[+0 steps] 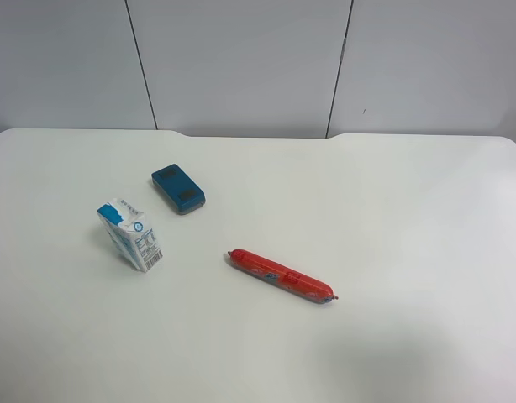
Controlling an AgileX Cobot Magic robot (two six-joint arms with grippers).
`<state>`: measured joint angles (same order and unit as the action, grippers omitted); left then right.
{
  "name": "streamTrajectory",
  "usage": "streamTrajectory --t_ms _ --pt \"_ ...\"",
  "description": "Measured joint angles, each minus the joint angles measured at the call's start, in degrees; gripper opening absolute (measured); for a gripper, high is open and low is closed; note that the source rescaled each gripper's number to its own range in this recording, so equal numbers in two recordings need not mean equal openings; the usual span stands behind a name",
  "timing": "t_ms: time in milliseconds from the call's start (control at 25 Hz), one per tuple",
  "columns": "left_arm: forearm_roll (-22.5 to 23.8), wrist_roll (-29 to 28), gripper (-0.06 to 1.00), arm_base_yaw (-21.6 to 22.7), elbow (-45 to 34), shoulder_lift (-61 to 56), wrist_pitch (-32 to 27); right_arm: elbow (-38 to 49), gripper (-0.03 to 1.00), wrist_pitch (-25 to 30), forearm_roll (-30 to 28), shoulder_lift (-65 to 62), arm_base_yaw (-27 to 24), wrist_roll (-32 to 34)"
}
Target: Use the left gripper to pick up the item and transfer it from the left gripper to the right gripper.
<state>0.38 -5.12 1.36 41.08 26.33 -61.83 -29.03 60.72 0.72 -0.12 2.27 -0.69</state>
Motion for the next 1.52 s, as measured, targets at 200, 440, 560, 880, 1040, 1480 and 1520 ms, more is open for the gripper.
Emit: streamTrajectory --t_ms 200,440,560,880,1040,1480,1520 --pt "-1.24 -3.5 1.0 0.0 7.38 19.76 -0.3 0.0 1.0 0.0 0.05 0.0 0.0 0.0" --pt "-4.91 -8.01 1.0 -3.18 13.61 35.86 0.64 0.0 1.0 0.0 0.05 0.0 0.0 0.0" --pt "-4.25 -14.77 1.0 -8.51 14.91 40.44 2.53 0.0 1.0 0.0 0.05 0.0 0.0 0.0" --pt "-3.07 -33.93 1.0 -22.28 15.27 49.65 12.17 0.0 1.0 0.0 0.05 0.0 0.0 0.0" --pt "-3.23 -39.11 1.0 -25.74 15.27 54.73 16.31 0.0 1.0 0.0 0.05 0.0 0.0 0.0" --pt "-2.96 -47.89 1.0 -26.4 15.27 65.79 22.78 0.0 1.0 0.0 0.05 0.0 0.0 0.0" --pt "-2.96 -49.07 1.0 -26.4 15.27 66.78 23.32 0.0 1.0 0.0 0.05 0.0 0.0 0.0"
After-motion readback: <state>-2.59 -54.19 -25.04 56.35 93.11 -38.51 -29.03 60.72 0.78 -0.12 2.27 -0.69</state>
